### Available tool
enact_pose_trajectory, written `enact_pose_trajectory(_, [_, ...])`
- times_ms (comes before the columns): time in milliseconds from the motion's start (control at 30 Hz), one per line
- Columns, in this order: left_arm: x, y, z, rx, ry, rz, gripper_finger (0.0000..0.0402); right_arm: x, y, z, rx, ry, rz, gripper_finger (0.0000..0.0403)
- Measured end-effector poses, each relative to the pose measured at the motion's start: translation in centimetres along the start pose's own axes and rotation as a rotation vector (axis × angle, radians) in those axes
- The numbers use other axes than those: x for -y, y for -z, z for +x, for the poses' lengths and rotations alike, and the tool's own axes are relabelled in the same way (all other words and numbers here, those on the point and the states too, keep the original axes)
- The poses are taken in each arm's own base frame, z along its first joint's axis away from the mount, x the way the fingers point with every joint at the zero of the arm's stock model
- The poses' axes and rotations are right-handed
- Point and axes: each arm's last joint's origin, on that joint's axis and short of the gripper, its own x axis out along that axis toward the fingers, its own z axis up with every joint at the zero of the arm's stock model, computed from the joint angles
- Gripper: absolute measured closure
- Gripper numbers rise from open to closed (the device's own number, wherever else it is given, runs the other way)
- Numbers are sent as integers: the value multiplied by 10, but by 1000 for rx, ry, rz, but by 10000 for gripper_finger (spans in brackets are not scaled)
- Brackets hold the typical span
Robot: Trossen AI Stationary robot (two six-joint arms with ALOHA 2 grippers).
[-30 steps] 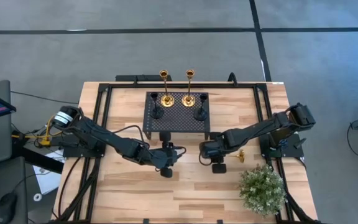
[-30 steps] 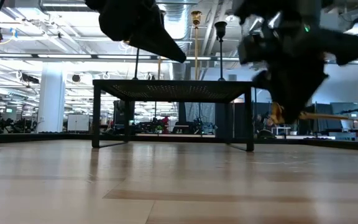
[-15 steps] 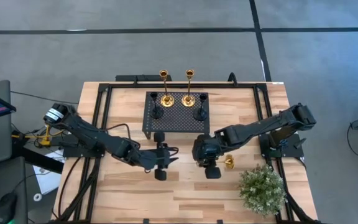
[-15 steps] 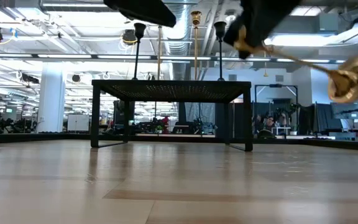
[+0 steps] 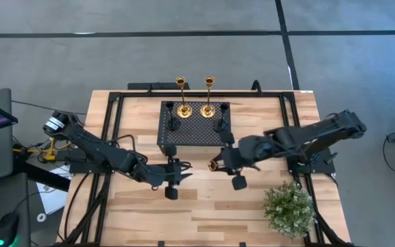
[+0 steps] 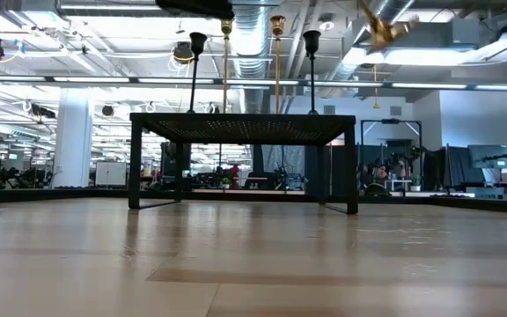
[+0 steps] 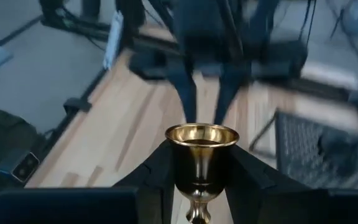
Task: Pick & Place candle stick holders
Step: Put the gold candle holder on the shelf
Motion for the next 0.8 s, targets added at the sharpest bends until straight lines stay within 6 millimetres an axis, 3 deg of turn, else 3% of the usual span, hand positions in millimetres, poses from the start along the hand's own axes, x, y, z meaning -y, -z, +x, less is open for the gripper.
enact_pose_trajectory(133, [1, 13, 3, -22, -9, -15, 314, -5, -7, -15, 70, 23, -60, 310])
enact_pose_trajectory(267, [2, 26, 6, 11, -15, -55, 334, -7, -8, -18, 67, 56, -94, 310])
enact_pose_trajectory(500, [-3, 36, 14, 208, -49, -168, 348, -7, 2, -4, 100, 78, -109, 310])
enact_pose_trajectory(800, [-16, 39, 21, 383, 107, -172, 330, -6, 20, 15, 202, 101, -65, 310])
